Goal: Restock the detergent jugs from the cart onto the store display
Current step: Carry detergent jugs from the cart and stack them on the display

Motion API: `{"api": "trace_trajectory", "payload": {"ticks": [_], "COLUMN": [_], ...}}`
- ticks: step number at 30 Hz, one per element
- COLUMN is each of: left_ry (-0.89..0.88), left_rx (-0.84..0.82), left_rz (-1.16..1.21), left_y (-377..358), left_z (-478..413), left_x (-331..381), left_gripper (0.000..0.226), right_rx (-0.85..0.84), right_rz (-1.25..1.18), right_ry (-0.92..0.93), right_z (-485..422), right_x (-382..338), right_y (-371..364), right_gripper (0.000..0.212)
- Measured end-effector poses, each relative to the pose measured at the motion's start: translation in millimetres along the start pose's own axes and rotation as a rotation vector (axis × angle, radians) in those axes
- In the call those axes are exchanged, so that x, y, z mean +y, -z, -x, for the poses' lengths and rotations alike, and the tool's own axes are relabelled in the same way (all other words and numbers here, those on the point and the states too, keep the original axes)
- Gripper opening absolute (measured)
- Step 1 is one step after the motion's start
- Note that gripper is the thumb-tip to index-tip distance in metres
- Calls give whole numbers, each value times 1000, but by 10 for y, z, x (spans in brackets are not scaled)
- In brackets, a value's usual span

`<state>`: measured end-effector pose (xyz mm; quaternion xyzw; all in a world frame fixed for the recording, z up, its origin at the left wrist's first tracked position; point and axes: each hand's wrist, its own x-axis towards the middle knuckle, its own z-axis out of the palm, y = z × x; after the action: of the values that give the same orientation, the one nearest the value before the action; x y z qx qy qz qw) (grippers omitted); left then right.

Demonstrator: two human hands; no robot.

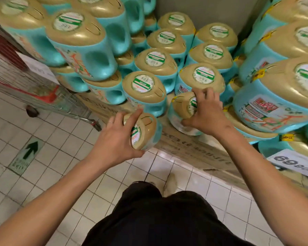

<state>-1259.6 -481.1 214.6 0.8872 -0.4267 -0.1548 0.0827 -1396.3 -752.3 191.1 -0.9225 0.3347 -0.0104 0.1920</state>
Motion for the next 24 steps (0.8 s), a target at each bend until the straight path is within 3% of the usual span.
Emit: {"api": "trace_trajectory", "payload": {"ticks": [4, 9, 14, 18, 21, 24], "left_ry": [37, 9, -102, -254, -393, -523], "left_rx": [-3, -57, -109, -102, -96, -115], "left_rz": [31, 56, 39, 59, 68, 64], "left_y": [-11, 13, 224, 654, 1002, 1259], "left_z": [-67, -157, -277, -403, -542, -710], "left_x": [62, 42, -21, -54, -13, 76], "left_gripper": [131, 131, 131, 126, 124, 129], "right_rx": [69, 235, 154, 155, -15, -226], "right_rz": [42, 118, 70, -221, -544, -607], "right_ry": [132, 398, 392, 380, 417, 359], "right_z": [-140, -152, -146, -40, 56, 89], "right_x": [8, 148, 144, -74, -384, -620], "right_y": [-69, -168, -104, 152, 387, 570], "right_gripper": [120, 96, 85, 57, 63, 71]}}
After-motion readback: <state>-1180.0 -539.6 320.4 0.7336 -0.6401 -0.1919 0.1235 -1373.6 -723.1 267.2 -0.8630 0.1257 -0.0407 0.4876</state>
